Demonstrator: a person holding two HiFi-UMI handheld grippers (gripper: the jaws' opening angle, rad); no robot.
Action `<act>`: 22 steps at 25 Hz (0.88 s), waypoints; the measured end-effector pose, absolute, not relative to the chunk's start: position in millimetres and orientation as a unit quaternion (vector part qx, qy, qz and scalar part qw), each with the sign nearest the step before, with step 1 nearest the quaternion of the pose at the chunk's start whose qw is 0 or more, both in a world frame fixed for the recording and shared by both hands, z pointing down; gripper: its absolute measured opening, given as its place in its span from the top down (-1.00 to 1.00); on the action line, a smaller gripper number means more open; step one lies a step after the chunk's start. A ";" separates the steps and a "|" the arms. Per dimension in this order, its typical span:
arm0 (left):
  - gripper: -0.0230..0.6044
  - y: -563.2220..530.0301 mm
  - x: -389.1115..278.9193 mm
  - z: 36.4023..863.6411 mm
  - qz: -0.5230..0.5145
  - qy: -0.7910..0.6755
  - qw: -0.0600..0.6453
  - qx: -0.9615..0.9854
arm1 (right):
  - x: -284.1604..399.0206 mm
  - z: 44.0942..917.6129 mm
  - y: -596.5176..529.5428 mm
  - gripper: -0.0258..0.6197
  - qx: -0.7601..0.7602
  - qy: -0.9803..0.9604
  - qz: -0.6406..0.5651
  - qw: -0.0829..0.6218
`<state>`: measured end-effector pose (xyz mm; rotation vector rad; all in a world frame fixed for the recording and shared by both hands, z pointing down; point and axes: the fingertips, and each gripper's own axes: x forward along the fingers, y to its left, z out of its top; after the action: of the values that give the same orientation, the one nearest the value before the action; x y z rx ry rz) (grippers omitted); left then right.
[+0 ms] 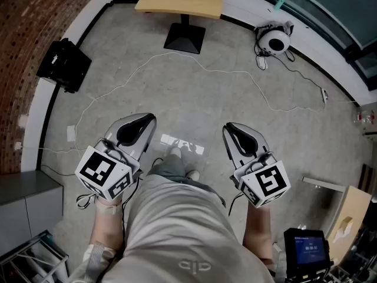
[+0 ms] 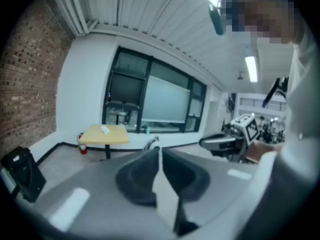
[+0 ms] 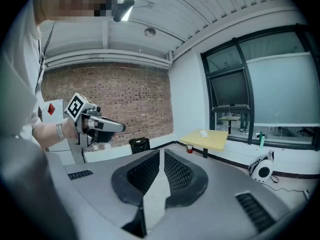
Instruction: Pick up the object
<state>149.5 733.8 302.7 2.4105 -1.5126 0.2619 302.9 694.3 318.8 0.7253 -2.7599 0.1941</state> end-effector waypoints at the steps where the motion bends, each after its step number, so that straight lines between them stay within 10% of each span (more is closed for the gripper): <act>1: 0.90 721.0 140.2 306.8 0.090 -0.524 0.143 0.835 | 291.9 320.9 681.1 0.88 0.249 -0.956 0.067 0.141; 22: 0.90 308.5 -95.0 328.2 0.079 -0.501 0.164 0.846 | 39.9 346.5 241.8 0.88 0.258 -0.946 0.078 0.183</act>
<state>-95.0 308.5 328.2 2.4124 -1.4283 0.2263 39.9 241.8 346.5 0.7278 -2.6676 0.2189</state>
